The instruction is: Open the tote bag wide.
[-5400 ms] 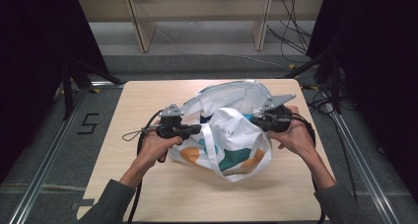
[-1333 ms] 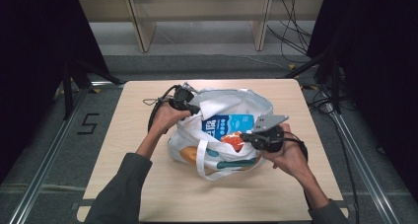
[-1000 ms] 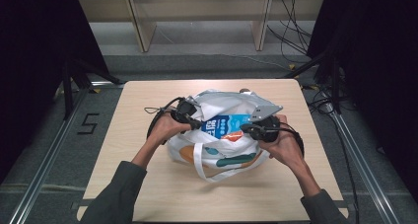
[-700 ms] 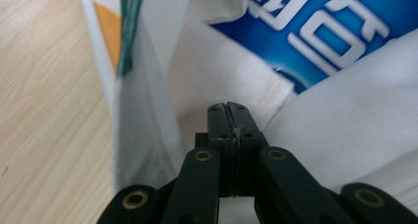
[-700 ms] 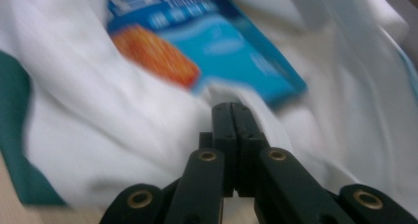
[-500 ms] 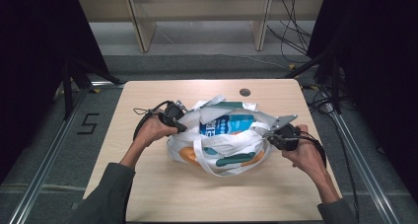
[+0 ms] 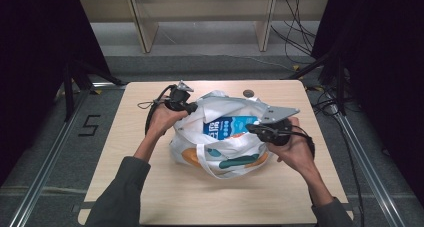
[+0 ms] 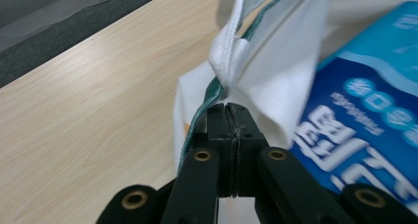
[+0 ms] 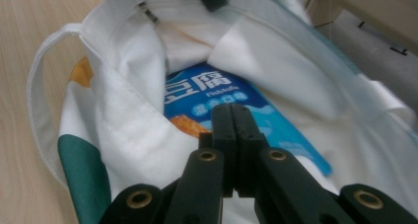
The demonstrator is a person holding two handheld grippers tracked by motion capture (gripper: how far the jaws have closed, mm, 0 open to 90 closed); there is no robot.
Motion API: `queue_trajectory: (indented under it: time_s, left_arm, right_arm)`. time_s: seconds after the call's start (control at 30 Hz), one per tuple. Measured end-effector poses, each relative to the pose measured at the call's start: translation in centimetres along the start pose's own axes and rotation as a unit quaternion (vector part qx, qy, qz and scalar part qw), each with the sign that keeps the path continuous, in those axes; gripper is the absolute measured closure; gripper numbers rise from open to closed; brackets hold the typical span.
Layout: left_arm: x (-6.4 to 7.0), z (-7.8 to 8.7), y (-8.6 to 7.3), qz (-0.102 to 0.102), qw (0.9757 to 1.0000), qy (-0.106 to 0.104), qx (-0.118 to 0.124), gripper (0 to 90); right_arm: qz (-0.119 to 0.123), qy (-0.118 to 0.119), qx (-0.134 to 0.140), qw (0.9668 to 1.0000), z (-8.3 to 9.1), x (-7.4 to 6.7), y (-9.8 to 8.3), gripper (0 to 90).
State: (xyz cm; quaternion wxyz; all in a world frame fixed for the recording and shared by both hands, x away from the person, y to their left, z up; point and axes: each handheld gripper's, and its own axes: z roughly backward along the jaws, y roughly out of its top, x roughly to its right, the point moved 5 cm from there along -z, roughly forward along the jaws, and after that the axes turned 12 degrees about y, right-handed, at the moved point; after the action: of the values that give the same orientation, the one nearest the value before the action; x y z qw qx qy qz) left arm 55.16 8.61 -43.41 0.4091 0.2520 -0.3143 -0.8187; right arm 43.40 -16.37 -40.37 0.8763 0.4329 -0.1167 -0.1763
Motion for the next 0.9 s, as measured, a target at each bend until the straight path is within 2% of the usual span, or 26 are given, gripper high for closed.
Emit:
queue_trajectory:
  time_s: [0.03, 0.07, 0.1, 0.13, 0.17, 0.2, 0.27, 0.3, 0.37, 0.4, 0.43, 0.47, 0.53, 0.6, 0.63, 0.67, 0.7, 0.73, 0.77, 0.83, 0.9]
  left_arm:
    - [-0.2, -0.6, 0.0, 0.007, 1.0000, -0.002, -0.005, 88.7]
    - [-0.4, -1.1, -0.1, 0.016, 0.9999, 0.000, -0.006, 88.7]
    - [-0.7, -1.4, -0.2, 0.017, 0.9998, -0.005, -0.013, 89.0]
    - [-0.9, -1.9, -0.3, 0.026, 0.9995, -0.003, -0.015, 89.1]
    - [-1.1, -2.3, -0.4, 0.036, 0.9993, -0.002, -0.014, 89.1]
    - [-1.2, -2.4, -0.5, 0.036, 0.9990, -0.010, -0.024, 89.1]
    - [-1.3, -2.8, -0.7, 0.044, 0.9987, -0.011, -0.026, 89.1]
    - [-1.3, -2.9, -0.8, 0.042, 0.9987, -0.011, -0.028, 89.1]
    - [-1.2, -3.1, -0.9, 0.037, 0.9989, -0.005, -0.029, 89.1]
    - [-1.1, -3.2, -1.0, 0.032, 0.9989, -0.007, -0.032, 89.1]
    - [-0.9, -3.3, -1.0, 0.029, 0.9990, -0.003, -0.034, 89.1]
    - [-0.9, -3.5, -1.1, 0.025, 0.9991, -0.004, -0.034, 89.1]
    - [-0.7, -3.7, -1.2, 0.026, 0.9989, -0.008, -0.039, 89.1]
    - [-0.5, -3.2, -1.0, 0.023, 0.9992, -0.007, -0.033, 89.0]
    - [-0.4, -2.8, -0.9, 0.020, 0.9994, -0.010, -0.027, 88.4]
    - [-0.3, -2.4, -0.7, 0.018, 0.9996, -0.011, -0.021, 88.0]
    - [-0.3, -1.9, -0.6, 0.016, 0.9997, -0.012, -0.016, 87.8]
    - [-0.2, -1.5, -0.5, 0.012, 0.9998, -0.013, -0.012, 87.4]
    - [0.0, -1.0, -0.4, 0.010, 0.9998, -0.014, -0.004, 87.1]
    - [0.2, 0.0, -0.1, 0.012, 0.9996, -0.022, 0.014, 86.8]
    - [0.4, 0.8, -0.1, 0.012, 0.9991, -0.032, 0.026, 86.5]
  right_arm:
    - [0.008, 0.015, -0.021, 0.9996, -1.5, -0.1, -0.3, 90.0]
    - [0.008, 0.015, -0.021, 0.9996, -1.5, -0.1, -0.3, 90.0]
    - [0.001, 0.025, -0.033, 0.9991, -2.1, -0.3, -0.5, 90.0]
    - [-0.001, 0.040, -0.044, 0.9982, -2.6, -0.6, -0.8, 90.0]
    - [0.001, 0.057, -0.059, 0.9966, -2.9, -1.0, -1.2, 90.0]
    - [-0.001, 0.077, -0.071, 0.9946, -3.2, -1.6, -1.6, 90.0]
    - [0.004, 0.095, -0.095, 0.9910, -3.3, -2.3, -2.5, 90.0]
    - [0.001, 0.101, -0.104, 0.9894, -3.3, -2.7, -3.0, 90.0]
    - [-0.003, 0.110, -0.106, 0.9883, -3.2, -3.3, -3.6, 90.0]
    - [0.005, 0.118, -0.107, 0.9873, -3.2, -3.5, -3.8, 90.0]
    - [-0.004, 0.116, -0.107, 0.9875, -3.2, -3.8, -4.0, 90.0]
    - [0.007, 0.123, -0.111, 0.9862, -3.3, -3.9, -4.2, 90.0]
    - [0.010, 0.129, -0.121, 0.9841, -3.7, -4.3, -4.8, 90.0]
    - [0.008, 0.125, -0.117, 0.9852, -3.6, -4.2, -4.8, 90.0]
    - [0.006, 0.115, -0.112, 0.9869, -3.3, -4.0, -4.5, 90.0]
    - [-0.004, 0.107, -0.101, 0.9892, -3.1, -4.0, -4.1, 90.0]
    - [0.002, 0.096, -0.085, 0.9918, -2.9, -3.7, -3.7, 90.0]
    - [0.004, 0.089, -0.078, 0.9929, -2.5, -3.4, -3.3, 90.0]
    - [0.004, 0.073, -0.065, 0.9952, -2.2, -3.2, -2.9, 90.0]
    - [0.014, 0.055, -0.042, 0.9975, -1.6, -2.5, -2.3, 90.0]
    - [0.004, 0.034, -0.022, 0.9992, -0.8, -1.9, -1.9, 90.0]
